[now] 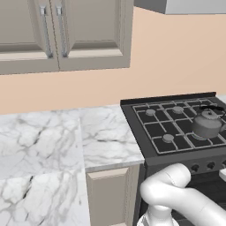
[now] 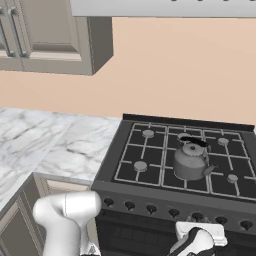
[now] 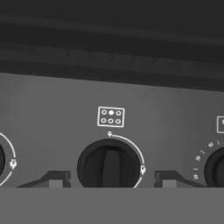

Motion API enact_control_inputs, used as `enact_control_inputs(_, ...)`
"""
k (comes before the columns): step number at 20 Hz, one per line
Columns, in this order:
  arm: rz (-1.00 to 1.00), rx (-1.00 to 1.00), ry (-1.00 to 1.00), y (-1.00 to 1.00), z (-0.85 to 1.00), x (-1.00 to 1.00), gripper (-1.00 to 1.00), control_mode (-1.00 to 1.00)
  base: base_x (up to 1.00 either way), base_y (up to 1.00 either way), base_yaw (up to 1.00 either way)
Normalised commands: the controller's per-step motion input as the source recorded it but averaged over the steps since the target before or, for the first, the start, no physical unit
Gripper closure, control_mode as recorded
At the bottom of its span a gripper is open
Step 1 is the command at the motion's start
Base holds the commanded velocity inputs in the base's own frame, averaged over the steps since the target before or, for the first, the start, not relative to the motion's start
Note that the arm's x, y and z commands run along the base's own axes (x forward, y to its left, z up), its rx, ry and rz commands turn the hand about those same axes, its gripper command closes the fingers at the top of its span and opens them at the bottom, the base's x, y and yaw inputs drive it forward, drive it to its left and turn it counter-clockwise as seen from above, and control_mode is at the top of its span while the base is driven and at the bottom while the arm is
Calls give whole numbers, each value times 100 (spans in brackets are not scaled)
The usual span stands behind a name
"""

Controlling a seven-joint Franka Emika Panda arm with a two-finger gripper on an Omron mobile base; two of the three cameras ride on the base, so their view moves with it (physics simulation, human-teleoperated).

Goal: The kettle is done boiling. Turn off the stove, then wait for 300 timesteps before moving the kettle to the dining table.

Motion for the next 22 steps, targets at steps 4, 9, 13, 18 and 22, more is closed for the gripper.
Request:
enact_control_inputs(4, 0, 0, -14, -2, 6, -29, -100, -100, 0, 0, 0)
enact_control_inputs(9, 0, 0, -15, 0, 22, -23, -100, -100, 0, 0, 0)
enact_control_inputs(13, 0, 0, -17, 0, 40, -21, -100, -100, 0, 0, 0)
enact_control_inputs(18, 0, -2, -14, 0, 45, -11, -100, -100, 0, 0, 0)
enact_control_inputs(22, 0, -5, -11, 0, 50, 0, -100, -100, 0, 0, 0)
